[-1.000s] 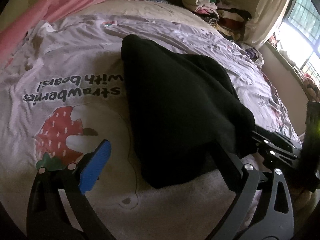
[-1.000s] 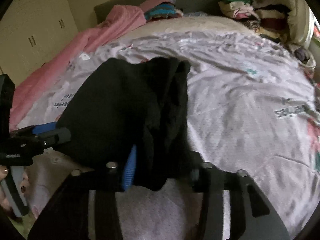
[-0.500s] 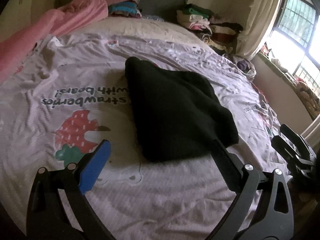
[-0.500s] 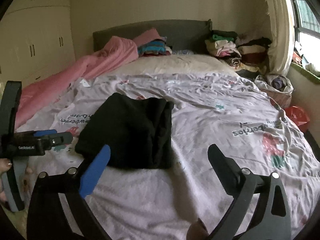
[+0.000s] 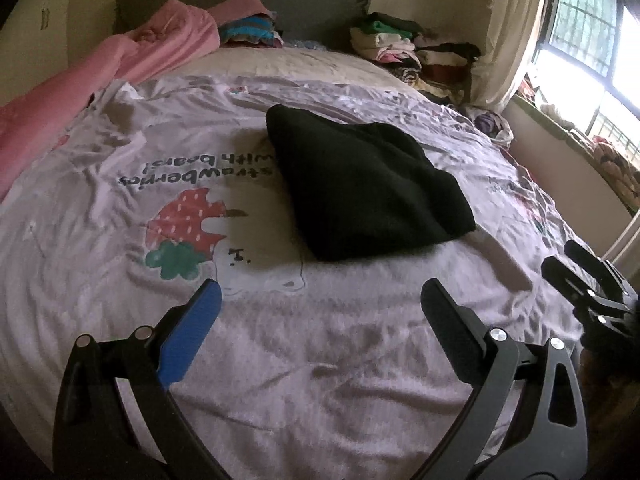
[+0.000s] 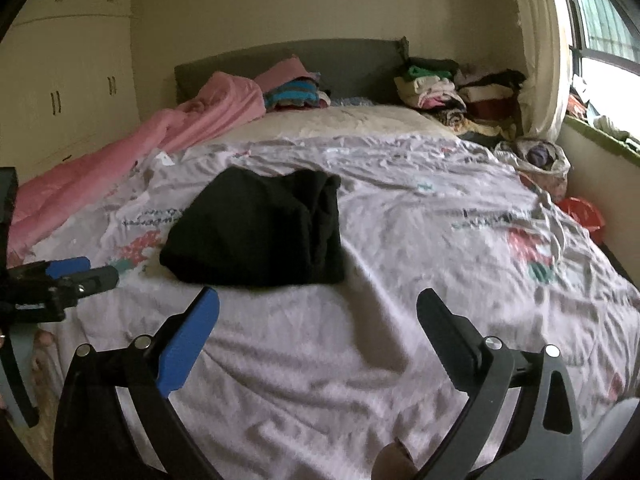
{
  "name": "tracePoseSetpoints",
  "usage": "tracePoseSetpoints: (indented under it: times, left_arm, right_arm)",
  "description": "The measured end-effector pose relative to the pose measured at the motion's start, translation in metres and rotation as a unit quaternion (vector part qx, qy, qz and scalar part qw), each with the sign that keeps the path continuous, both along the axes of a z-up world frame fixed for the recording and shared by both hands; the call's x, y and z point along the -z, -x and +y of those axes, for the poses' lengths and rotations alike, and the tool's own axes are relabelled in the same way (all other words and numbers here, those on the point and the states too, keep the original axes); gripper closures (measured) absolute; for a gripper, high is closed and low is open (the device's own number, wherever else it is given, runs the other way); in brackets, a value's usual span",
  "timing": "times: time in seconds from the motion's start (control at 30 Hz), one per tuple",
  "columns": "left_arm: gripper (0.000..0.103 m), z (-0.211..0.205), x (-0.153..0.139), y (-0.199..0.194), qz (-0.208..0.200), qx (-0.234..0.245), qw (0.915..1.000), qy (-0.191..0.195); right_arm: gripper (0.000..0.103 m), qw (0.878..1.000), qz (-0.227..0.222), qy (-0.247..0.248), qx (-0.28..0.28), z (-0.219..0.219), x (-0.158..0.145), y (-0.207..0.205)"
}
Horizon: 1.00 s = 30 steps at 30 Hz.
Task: Fold small clothes
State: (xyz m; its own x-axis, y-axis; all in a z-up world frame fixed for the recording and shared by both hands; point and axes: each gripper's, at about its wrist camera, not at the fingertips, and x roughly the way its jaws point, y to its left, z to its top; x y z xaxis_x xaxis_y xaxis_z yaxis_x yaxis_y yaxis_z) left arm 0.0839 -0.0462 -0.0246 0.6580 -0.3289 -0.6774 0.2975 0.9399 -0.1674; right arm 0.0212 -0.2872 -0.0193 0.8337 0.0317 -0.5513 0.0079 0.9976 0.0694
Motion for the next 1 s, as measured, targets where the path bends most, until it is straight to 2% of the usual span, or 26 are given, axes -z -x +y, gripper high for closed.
tracePoseSetpoints:
  times: [0.43,1.0]
  left_arm:
    - [0.009,-0.001,0.003,0.004,0.002,-0.006,0.9999,-0.011]
    - [0.009,-0.001,0.004,0.006,0.004,-0.014,0.9997,-0.021]
  right_arm:
    - [0.005,0.999,0.032,0.004,-0.006,0.007,0.016,0.000]
    - [0.005,0.999,0.036,0.007,-0.009,0.011,0.016,-0.001]
